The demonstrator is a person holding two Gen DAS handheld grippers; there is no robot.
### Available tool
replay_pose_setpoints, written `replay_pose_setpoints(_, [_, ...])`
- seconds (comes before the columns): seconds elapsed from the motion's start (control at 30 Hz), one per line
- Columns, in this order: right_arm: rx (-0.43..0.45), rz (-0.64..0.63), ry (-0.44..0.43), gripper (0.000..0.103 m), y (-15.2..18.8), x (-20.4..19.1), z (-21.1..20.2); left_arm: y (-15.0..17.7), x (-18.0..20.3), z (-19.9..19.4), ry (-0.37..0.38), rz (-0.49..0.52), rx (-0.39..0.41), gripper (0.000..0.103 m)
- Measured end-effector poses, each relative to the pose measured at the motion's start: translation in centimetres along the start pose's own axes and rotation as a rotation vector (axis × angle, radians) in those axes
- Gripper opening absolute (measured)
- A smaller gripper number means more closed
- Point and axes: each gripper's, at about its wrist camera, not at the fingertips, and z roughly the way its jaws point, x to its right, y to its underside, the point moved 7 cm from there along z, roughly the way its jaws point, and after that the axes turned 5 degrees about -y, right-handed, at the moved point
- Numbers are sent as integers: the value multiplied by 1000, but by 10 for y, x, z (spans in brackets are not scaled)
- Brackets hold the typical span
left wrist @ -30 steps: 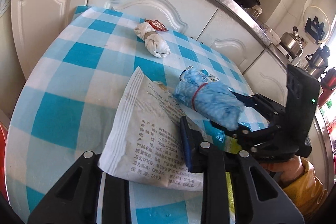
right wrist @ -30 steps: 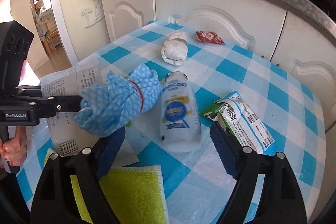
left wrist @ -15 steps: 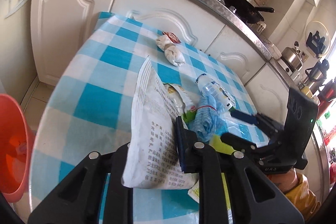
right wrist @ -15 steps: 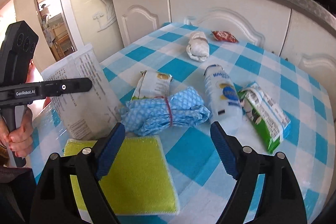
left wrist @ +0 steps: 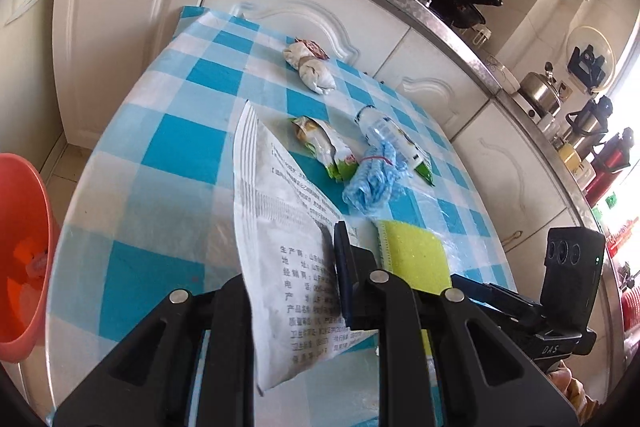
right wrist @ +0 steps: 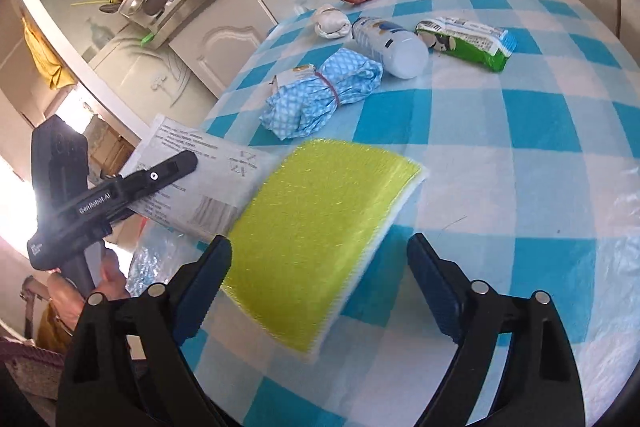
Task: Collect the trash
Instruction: 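Grasp the yellow sponge with the right tool while the left tool holds the paper bag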
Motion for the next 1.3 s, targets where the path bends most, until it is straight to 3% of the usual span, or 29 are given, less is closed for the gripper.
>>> replay_pose_setpoints(0.13, [10,30,39,75,-1,-2,2,16,19,1,36,37,-22,20])
replay_pose_setpoints(0.23, [25,93,0,73,-3,3,0,28,28,6,60,47,-60,20])
replay_pose_setpoints(0.3, [29,94,18,76,-3,2,0,33,32,8,63,55,-68,20])
replay_pose_setpoints(0.37, [34,68,23,93,-1,-4,2,37,37,9,85,54,-84,20])
replay_pose_setpoints(0.6, [-2,-77,119,98,11,-21,12,44,36,7,81,65,-84,20])
replay_pose_setpoints(0.73, [-32,-207,230,99,20,-30,22,46,32,3,62,74,-69,20])
replay_pose_setpoints(0.8, [-29,-210,243,99,23,-31,23,47,30,1,54,75,-67,20])
replay_pose_setpoints(0.93, [-22,-207,242,94,25,-29,20,49,28,-3,57,75,-66,19])
replay_pose_setpoints(1.03, [-13,-225,272,82,26,-27,18,49,26,-7,55,75,-60,19])
replay_pose_setpoints(1.3, [3,-254,321,78,33,-29,13,51,12,-20,38,54,-42,18])
